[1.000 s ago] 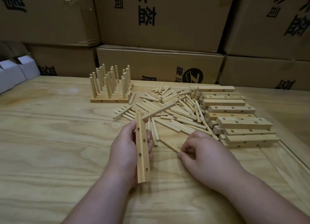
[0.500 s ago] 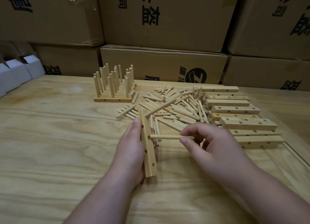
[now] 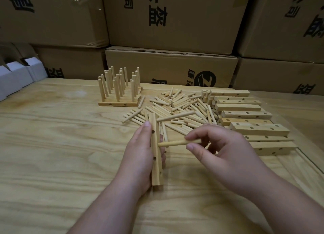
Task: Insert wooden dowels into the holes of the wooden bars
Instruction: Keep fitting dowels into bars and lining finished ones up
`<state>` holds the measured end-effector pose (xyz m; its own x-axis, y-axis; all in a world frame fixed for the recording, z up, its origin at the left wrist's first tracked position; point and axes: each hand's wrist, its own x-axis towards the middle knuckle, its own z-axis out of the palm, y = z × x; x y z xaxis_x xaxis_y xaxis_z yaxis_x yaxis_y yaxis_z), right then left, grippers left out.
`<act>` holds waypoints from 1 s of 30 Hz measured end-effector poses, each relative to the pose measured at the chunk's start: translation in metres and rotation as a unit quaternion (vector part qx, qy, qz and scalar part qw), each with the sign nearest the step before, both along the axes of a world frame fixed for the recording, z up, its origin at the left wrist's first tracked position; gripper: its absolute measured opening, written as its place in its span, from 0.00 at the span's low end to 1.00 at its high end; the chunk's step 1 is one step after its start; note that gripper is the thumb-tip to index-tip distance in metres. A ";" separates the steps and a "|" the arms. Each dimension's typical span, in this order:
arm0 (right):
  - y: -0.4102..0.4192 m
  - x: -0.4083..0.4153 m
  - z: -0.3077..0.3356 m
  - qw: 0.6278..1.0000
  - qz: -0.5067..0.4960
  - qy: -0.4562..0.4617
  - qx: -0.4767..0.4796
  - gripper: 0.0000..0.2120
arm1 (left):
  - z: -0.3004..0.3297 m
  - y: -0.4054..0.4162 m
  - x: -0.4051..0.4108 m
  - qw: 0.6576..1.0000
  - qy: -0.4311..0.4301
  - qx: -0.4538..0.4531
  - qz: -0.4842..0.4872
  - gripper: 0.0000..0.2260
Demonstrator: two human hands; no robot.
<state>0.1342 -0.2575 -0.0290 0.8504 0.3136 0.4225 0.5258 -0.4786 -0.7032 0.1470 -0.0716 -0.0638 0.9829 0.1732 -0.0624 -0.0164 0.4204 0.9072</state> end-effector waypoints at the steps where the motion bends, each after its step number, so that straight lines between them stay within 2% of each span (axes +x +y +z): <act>1: 0.000 0.000 0.000 1.000 -0.005 0.008 0.010 0.08 | 0.001 0.000 0.000 1.000 0.001 -0.004 0.000 0.18; 5: 0.002 -0.002 0.000 0.996 0.001 0.041 0.082 0.12 | 0.003 -0.001 -0.001 1.000 0.008 -0.012 0.001 0.19; 8: 0.003 -0.002 -0.001 0.994 -0.009 0.048 0.094 0.09 | 0.003 -0.001 -0.001 1.000 0.011 -0.021 0.005 0.20; 13: 0.001 0.001 -0.003 0.995 -0.039 0.042 0.075 0.06 | 0.000 0.000 0.001 0.999 0.018 -0.026 0.010 0.14; 17: 0.000 0.003 -0.004 0.996 -0.063 0.042 0.043 0.05 | -0.003 0.002 0.003 1.000 0.010 -0.023 -0.001 0.13; 22: 0.001 0.000 -0.002 0.997 -0.069 -0.004 0.029 0.07 | -0.006 0.003 0.005 1.000 0.008 -0.011 -0.011 0.14; 30: -0.002 -0.001 0.001 0.994 -0.076 -0.069 -0.047 0.07 | -0.008 0.004 0.006 0.999 0.008 0.042 0.012 0.20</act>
